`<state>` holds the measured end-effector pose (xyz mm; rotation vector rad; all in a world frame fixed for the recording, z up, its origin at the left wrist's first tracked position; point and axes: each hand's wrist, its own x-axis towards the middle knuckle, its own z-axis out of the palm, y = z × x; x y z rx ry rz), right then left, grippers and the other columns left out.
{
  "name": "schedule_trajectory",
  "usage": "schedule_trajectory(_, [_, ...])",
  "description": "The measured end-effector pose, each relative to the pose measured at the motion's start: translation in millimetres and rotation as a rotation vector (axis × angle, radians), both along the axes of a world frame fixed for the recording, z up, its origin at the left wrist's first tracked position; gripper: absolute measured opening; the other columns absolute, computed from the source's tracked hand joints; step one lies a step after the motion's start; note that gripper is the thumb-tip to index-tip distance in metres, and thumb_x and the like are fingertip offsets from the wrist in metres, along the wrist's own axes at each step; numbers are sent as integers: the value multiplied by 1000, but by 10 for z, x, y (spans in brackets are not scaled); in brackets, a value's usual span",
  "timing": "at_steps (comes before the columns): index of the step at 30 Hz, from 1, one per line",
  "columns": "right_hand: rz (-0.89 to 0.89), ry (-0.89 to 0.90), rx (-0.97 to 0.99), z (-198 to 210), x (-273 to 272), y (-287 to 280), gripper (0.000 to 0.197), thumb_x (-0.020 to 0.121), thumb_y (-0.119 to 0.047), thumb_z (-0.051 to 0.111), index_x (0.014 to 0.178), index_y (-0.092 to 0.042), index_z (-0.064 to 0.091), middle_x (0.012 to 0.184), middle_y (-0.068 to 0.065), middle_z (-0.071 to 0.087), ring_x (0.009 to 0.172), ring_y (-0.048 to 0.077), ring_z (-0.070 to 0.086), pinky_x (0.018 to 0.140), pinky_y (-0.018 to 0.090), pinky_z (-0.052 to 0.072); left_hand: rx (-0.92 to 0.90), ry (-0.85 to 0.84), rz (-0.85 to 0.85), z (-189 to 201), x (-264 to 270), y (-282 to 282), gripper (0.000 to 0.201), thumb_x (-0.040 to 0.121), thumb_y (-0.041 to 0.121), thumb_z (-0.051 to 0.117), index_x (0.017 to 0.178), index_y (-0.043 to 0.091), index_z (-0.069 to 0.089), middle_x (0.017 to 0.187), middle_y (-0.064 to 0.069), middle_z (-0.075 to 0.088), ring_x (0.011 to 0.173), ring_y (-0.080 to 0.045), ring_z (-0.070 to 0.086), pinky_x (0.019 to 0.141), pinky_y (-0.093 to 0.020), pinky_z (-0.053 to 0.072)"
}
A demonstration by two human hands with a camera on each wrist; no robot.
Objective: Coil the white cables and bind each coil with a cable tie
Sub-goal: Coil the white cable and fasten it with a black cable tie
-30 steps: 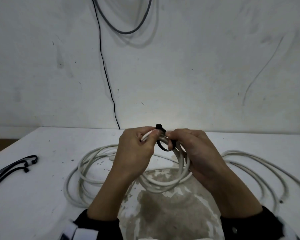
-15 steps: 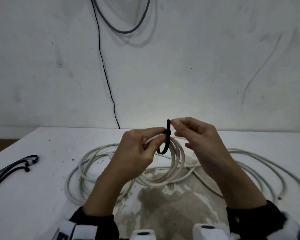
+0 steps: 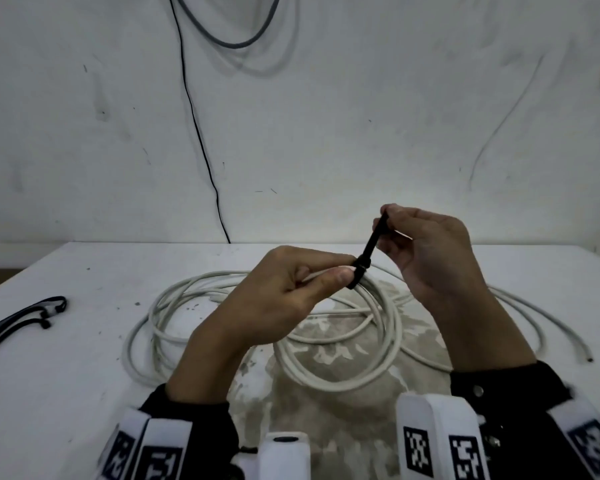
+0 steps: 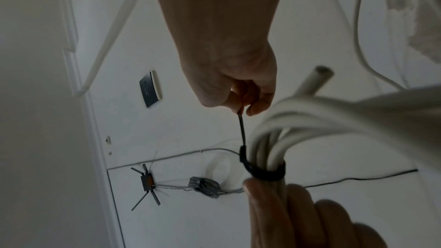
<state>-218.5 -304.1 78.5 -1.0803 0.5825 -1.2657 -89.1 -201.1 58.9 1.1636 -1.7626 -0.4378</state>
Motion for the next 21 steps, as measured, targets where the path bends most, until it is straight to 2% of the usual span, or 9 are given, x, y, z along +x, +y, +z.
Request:
schedule_trajectory(3, [2,23,-26,-12,26,34,19,90,-5,55,73,-6,63,66,1,61,60,11,60,49,19,48,6,8,21,1,28,-5,27,92,0,49,117,-2,59,83,25,41,41,19,45,47,3,30])
schedule_trajectory(6, [180,44,-56,10,9,59,12,82,-16,63,84,-5,66,69,3,64,58,9,58,51,17,48,-44,35,96,31,117,28,24,91,2,51,110,1,65,77,15,52,42,17,47,47,2,31])
schedule_trajectory(8, [320,144,-83,-17,31,100,27,71,-23,64,90,-3,67,66,2,63,55,8,54,51,15,46,-58,34,141,42,168,53,23,91,4,52,109,1,67,58,11,58,41,14,47,47,0,30])
schedule_trajectory(9, [360,205,-103,-41,59,125,28,70,-23,64,91,-4,68,64,2,62,54,7,52,51,14,45,-62,22,155,37,190,58,23,92,5,52,108,2,67,45,15,55,40,11,46,46,0,29])
schedule_trajectory(11, [373,265,-88,-87,122,137,22,72,-20,66,89,-6,68,65,3,59,51,6,51,53,16,47,-57,-5,159,33,202,68,22,92,5,52,109,5,67,38,22,48,38,10,43,45,-1,28])
schedule_trajectory(15, [462,249,1,-86,119,115,33,60,-22,69,89,-5,69,73,6,64,57,9,54,66,23,48,-46,-6,145,27,213,70,25,91,5,52,113,10,64,38,17,45,35,7,39,44,-1,26])
schedule_trajectory(18, [471,172,-20,-56,104,148,21,57,-18,70,75,-7,72,66,2,66,57,8,55,56,16,48,-37,9,154,9,208,55,27,91,3,52,116,6,62,37,25,50,36,8,43,43,-1,28])
schedule_trajectory(19, [423,160,-47,-58,110,149,18,56,-17,71,71,-8,73,64,1,67,59,8,57,56,14,49,-42,21,159,0,211,48,27,91,3,52,116,5,62,41,25,56,36,9,44,44,-1,28])
schedule_trajectory(21, [309,187,-153,-68,125,157,14,57,-16,73,69,-10,74,68,3,71,68,14,63,67,17,53,-54,70,163,-6,198,45,26,91,5,53,116,9,62,70,24,64,44,13,51,50,1,33])
